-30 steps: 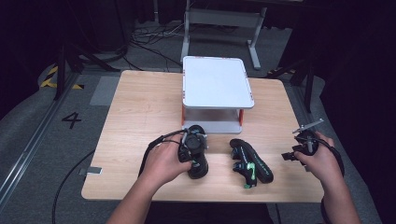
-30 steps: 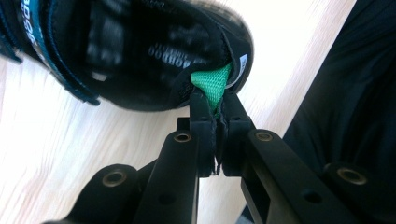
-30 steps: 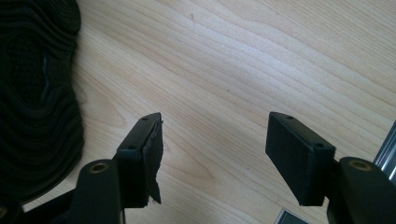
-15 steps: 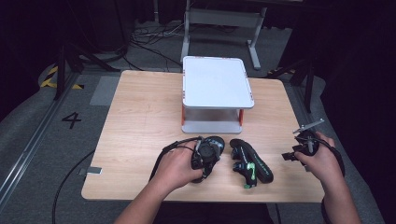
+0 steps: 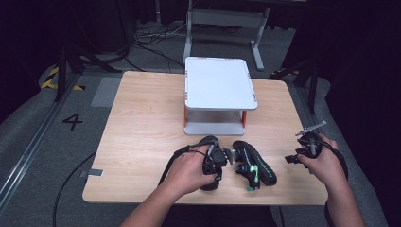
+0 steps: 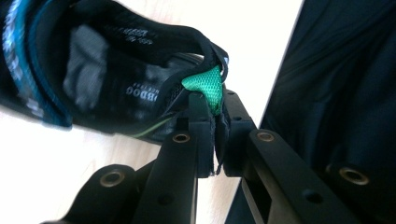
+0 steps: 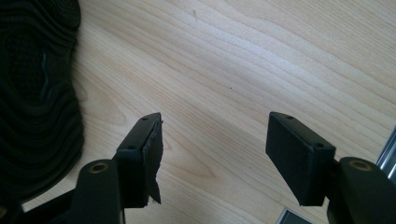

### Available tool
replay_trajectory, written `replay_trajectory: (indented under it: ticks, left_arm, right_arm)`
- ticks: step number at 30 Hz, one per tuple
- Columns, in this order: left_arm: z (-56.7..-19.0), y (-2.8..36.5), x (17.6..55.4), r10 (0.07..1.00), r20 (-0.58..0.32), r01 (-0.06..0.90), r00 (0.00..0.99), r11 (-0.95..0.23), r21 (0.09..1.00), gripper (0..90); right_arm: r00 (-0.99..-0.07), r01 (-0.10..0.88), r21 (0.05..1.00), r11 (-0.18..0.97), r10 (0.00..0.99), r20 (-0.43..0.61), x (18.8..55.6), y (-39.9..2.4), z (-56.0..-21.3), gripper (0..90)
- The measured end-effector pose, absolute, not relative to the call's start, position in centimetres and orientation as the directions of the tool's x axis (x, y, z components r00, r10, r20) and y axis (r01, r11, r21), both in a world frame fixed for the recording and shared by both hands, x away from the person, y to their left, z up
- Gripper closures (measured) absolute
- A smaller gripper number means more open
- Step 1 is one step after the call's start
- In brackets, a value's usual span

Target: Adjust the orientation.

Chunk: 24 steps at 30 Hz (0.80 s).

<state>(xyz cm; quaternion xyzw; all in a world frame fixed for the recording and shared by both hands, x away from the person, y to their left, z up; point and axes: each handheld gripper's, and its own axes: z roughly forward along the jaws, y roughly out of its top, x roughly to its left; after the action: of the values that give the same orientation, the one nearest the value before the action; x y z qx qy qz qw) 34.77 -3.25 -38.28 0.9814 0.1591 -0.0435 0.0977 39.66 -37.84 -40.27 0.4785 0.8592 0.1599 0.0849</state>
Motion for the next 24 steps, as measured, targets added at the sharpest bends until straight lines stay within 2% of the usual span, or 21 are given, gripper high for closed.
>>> replay_trajectory:
  ticks: [4, 6, 9, 12, 18, 23, 24]
  left_arm:
    - [-38.1, -2.7, 34.9, 0.315, -0.148, 0.338, 0.937, -0.925, 0.174, 83.6]
    - [-37.8, -2.5, 34.8, 0.327, -0.172, 0.357, 0.929, -0.913, 0.195, 70.1]
    - [-37.2, -1.9, 34.8, 0.345, -0.168, 0.374, 0.923, -0.908, 0.187, 61.1]
    - [-36.2, -1.0, 34.7, 0.375, -0.147, 0.398, 0.915, -0.897, 0.191, 46.8]
    - [-35.1, 2.0, 35.9, 0.488, -0.085, 0.494, 0.869, -0.840, 0.223, 34.5]
    - [-35.0, 4.3, 37.0, 0.554, -0.064, 0.552, 0.830, -0.799, 0.238, 30.7]
    - [-35.1, 5.1, 37.6, 0.581, -0.038, 0.573, 0.813, -0.786, 0.234, 30.6]
  right_arm:
    - [-0.530, 0.793, 0.360, 0.492, 0.848, 0.008, 39.4, -37.8, -40.2, 37.3]
    - [-0.526, 0.794, 0.361, 0.489, 0.851, 0.005, 39.3, -38.0, -40.1, 37.3]
    - [-0.520, 0.797, 0.363, 0.483, 0.854, 0.005, 39.3, -38.1, -40.0, 37.2]
    - [-0.525, 0.792, 0.365, 0.489, 0.851, -0.001, 39.1, -38.0, -39.9, 37.1]
    - [-0.530, 0.786, 0.374, 0.493, 0.848, -0.004, 38.6, -37.7, -39.7, 36.8]
    - [-0.531, 0.780, 0.389, 0.490, 0.847, -0.001, 38.1, -37.8, -39.4, 37.5]
    - [-0.538, 0.775, 0.398, 0.491, 0.843, 0.007, 37.9, -37.7, -39.2, 40.1]
